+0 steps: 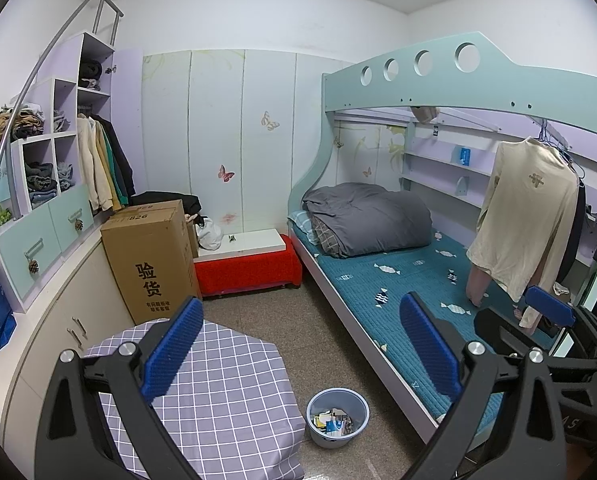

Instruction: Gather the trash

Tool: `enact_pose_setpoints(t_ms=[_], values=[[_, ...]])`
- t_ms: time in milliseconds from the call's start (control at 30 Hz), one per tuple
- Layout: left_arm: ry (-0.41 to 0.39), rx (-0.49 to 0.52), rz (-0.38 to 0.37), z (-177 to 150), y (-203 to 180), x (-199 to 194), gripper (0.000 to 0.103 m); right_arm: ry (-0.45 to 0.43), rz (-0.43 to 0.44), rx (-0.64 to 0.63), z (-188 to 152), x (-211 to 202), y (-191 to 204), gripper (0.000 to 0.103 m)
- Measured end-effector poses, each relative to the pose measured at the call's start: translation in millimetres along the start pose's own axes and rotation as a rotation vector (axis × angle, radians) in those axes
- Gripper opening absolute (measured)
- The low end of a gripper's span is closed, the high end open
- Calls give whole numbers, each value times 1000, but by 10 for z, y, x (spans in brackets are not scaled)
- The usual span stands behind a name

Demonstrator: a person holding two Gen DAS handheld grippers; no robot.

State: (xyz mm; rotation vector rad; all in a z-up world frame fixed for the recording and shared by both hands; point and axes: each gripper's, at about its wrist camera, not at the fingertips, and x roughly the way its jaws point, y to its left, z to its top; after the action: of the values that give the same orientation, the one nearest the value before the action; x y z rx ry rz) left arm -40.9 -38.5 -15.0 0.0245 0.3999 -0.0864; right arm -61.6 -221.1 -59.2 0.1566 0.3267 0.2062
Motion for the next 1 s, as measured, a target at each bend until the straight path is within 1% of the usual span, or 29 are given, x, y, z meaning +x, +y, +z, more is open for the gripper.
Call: enact_pose_setpoints(t_ms=[1000], values=[[5, -2, 0, -17, 58, 36, 97, 14, 0, 5, -11, 74, -31, 94]])
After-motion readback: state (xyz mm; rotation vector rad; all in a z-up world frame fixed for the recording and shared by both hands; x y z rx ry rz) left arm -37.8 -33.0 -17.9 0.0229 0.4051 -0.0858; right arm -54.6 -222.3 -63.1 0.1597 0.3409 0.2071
